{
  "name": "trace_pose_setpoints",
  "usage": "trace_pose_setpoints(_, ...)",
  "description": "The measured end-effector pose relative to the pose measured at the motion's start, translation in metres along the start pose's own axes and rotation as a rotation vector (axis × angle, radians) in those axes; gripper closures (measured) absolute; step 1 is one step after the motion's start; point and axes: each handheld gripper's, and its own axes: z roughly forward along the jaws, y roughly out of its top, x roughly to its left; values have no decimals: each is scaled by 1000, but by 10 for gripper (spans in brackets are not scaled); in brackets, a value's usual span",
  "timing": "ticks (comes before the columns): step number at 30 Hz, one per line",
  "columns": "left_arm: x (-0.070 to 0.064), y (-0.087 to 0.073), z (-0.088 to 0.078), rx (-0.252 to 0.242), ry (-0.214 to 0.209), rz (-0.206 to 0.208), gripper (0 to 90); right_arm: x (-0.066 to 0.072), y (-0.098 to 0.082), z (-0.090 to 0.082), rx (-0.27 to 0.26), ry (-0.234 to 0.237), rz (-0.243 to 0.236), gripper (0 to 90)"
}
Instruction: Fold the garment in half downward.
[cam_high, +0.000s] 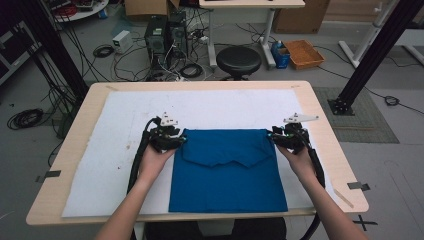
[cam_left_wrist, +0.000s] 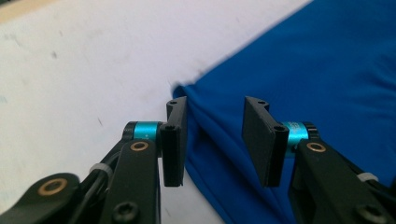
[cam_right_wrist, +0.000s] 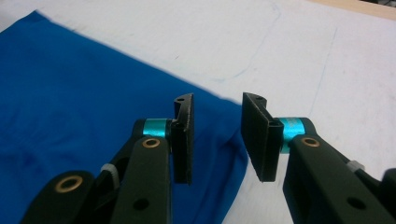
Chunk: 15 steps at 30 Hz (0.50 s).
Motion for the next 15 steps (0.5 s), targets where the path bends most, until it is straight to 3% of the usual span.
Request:
trace_pose_setpoints(2,-4,-10,-6,13,-27,-42,609,5,-9,-7,0,4,7,659)
trace_pose_setpoints(5,-6,-21,-10,27,-92,-152,624,7,-22,-14,-3,23,55,667)
trace_pose_setpoints(6,-6,-21,-10,27,-92,-152,649,7,-26,-14,-4,32,65,667)
trace_pose_setpoints(7,-6,-26,-11,31,-125,-202,668,7,-28,-15,1,37,76,667)
trace_pose_setpoints(8,-6,-27,-10,30,-136,-227,683,8,-30,-16,4,42,87,667)
trace_pose_setpoints(10,-6,-29,-7,43,-145,-253,730,8,-32,-16,-1,40,83,667)
trace_pose_setpoints(15,-6,-28,1,58,-148,-317,728,9,-33,-14,0,48,88,667)
